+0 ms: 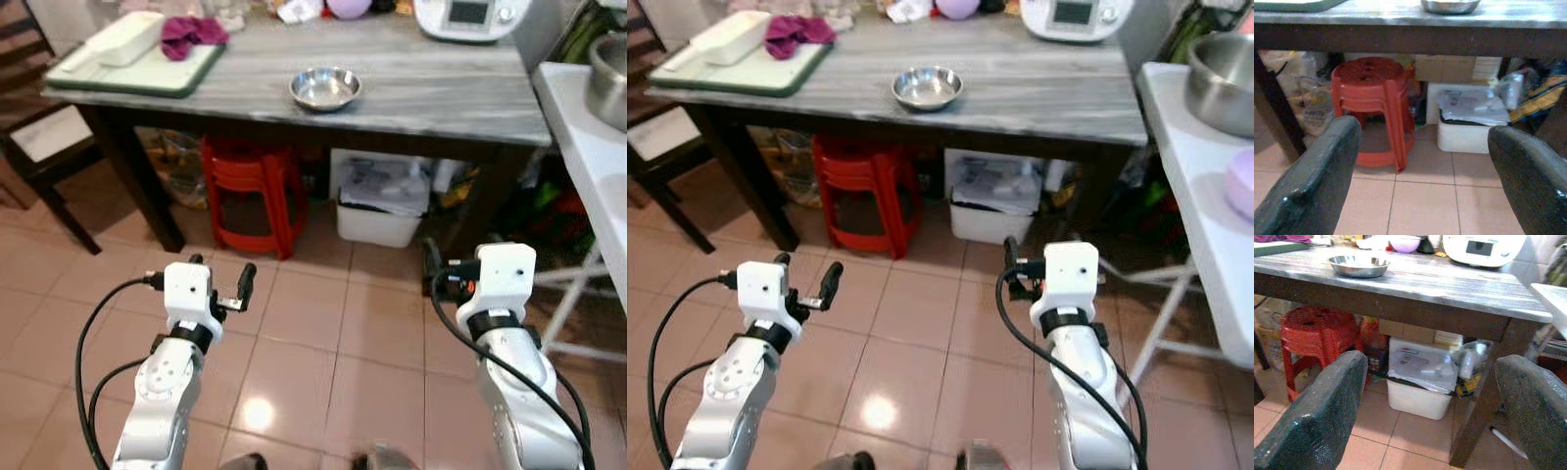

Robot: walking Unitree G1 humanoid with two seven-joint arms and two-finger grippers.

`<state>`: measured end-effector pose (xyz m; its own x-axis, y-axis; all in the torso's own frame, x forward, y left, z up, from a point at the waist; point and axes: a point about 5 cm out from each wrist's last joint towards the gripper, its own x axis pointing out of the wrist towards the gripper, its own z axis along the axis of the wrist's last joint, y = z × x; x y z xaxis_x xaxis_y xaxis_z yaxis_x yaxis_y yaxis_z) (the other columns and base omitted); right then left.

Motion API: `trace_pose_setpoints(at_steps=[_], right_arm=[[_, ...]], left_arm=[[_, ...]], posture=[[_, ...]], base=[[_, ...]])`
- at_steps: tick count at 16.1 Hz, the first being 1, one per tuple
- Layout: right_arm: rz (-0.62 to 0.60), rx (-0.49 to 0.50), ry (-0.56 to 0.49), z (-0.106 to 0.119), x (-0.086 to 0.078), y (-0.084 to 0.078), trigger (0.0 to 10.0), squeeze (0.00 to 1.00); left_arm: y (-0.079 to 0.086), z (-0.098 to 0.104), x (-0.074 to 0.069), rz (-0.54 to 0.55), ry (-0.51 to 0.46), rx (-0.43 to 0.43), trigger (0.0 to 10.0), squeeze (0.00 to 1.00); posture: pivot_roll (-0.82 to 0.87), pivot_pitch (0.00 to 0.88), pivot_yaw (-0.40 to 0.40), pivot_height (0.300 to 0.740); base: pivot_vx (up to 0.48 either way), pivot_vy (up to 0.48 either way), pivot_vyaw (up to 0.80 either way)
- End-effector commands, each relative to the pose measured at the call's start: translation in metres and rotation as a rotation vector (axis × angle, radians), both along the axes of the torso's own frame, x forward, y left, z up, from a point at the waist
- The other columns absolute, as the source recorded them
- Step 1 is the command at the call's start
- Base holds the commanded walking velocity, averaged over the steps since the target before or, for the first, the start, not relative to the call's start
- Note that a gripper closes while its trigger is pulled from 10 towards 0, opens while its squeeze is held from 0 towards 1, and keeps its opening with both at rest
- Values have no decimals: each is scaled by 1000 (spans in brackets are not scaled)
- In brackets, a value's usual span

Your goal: Setting the table

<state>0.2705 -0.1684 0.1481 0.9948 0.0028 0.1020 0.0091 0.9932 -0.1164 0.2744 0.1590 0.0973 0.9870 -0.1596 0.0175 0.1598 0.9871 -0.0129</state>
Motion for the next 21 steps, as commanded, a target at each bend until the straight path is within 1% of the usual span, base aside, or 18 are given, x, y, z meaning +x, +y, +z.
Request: trace_pose_setpoints(at_steps=[1,11,21], right_arm=[[-20,-10,12,-3,-2,-5,10000,0],[-35,-16,0,1,2,-9,10000,0],[-34,-23,-9,2,3,-9,10000,0]], left_arm=[[-4,1,-1,-19,-5,-1,10000,0],[-7,0,-2,-34,-3,0,10000,0],[-10,1,-1,-40,-6,-3,10000,0]], posture=[[-153,178,29,740],[-157,189,29,740],[-163,195,28,740]], base=[[0,-364,0],[0,-360,0],[0,-360,0]])
